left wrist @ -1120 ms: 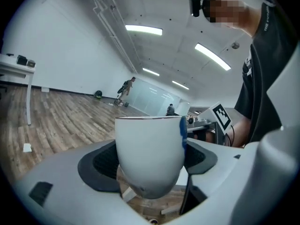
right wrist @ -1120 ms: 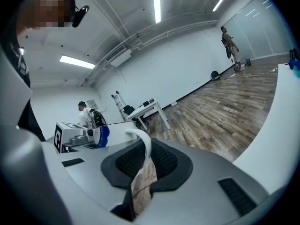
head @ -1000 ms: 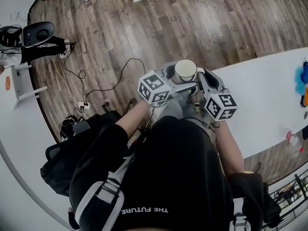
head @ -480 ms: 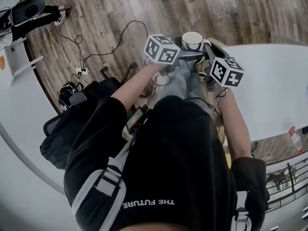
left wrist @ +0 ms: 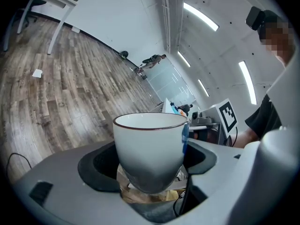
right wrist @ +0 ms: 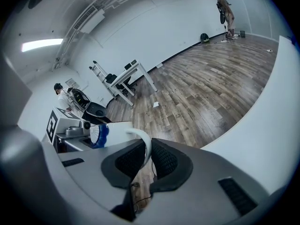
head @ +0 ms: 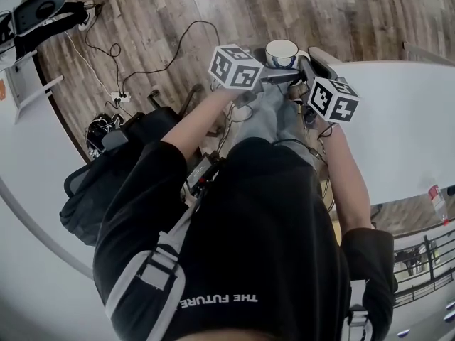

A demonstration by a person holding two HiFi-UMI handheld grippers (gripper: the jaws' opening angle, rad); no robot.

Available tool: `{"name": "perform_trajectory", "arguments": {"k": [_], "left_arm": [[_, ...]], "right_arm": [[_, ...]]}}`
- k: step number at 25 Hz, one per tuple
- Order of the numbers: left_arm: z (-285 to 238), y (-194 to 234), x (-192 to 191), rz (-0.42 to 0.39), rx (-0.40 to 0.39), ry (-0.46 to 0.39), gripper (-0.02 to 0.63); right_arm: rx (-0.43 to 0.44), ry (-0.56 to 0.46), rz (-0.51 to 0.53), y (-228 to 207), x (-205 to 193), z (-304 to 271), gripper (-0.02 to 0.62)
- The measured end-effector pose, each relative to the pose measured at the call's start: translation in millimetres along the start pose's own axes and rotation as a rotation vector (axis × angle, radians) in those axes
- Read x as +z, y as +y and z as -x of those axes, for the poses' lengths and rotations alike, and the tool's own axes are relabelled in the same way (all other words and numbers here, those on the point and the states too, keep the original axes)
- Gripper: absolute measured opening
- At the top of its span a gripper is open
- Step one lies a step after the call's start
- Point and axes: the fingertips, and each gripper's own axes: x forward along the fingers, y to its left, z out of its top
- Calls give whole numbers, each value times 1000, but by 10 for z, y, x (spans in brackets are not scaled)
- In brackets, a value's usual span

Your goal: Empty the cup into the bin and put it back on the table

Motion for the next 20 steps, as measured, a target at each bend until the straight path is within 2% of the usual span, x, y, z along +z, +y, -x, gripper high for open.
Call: {"name": "perform_trajectory", "arguments": {"k": [7,10,13,17,20], "left_arm": [[24,17,-42,4,-7,-19,408],[17,17,20,-49,0,-43,408],[86,-127,271,-207,7,-102,408],[277,-513,788,-502,22,-202,408],[489,-1015,1073,-723,40,-269,408]], "right_arm": [[-12,-3,-2,24,-51,-15,51],[13,-44,14,21,6,-12,51],[53,-161,92,120,273,129,51],[89,-399,281,389,837,507,52],[109,-588,424,691,1157,998,52]]}}
